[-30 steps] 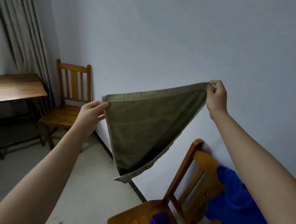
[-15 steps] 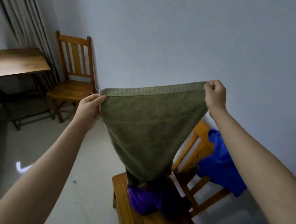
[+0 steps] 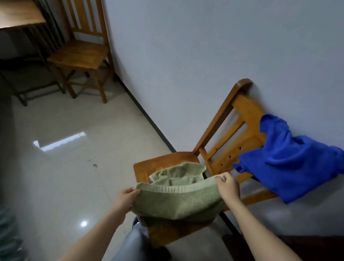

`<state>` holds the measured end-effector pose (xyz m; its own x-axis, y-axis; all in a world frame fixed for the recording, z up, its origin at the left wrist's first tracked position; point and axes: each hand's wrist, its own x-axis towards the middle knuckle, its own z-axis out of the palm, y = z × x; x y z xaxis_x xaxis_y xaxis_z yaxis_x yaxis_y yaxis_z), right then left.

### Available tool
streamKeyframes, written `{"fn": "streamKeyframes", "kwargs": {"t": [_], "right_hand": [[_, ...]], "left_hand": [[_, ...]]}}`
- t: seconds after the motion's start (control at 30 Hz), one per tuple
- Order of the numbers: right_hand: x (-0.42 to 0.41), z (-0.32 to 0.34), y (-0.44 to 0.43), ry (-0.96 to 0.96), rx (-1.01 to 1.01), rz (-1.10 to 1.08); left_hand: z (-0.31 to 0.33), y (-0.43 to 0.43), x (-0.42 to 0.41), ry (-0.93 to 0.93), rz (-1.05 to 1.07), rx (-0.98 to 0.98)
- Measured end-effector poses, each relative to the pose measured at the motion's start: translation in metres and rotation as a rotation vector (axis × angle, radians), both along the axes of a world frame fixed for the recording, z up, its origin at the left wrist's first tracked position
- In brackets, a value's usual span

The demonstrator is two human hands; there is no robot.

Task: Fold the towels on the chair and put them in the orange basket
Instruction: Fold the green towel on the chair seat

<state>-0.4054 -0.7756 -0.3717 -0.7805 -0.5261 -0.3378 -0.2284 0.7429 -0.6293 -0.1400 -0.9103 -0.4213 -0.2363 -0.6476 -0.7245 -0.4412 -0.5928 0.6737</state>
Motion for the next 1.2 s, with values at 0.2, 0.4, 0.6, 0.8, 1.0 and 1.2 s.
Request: {"fn": "streamKeyframes", "kwargs": {"t": [0.2, 0.4, 0.6, 0.8, 1.0, 1.2], "right_hand": [[-0.001, -0.057, 0.0, -0.021, 0.068, -0.067], [-0.01, -0.095, -0.037, -0.027, 0.096, -0.109], [-0.01, -0.144, -0.07, 0.007, 0.455, 0.055], [-0.029, -0.191, -0.119, 0.088, 0.504, 0.251], [-0.058, -0.252, -0.153, 0.143, 0.644, 0.493], [-0.069, -0.28, -0.167, 0.329, 0.792, 0.686]], "left_hand": [[-0.04, 0.006, -0.018, -0.013, 0.01, 0.106], [-0.079, -0.019, -0.047, 0.059, -0.012, 0.204], [-0.14, -0.043, -0.062, -0.177, -0.669, 0.208], [-0.192, -0.1, -0.088, -0.482, -0.699, -0.184], [-0.239, -0.123, -0.113, -0.481, -0.582, -0.016], [-0.256, -0.121, -0.129, -0.363, -0.104, 0.109]]}}
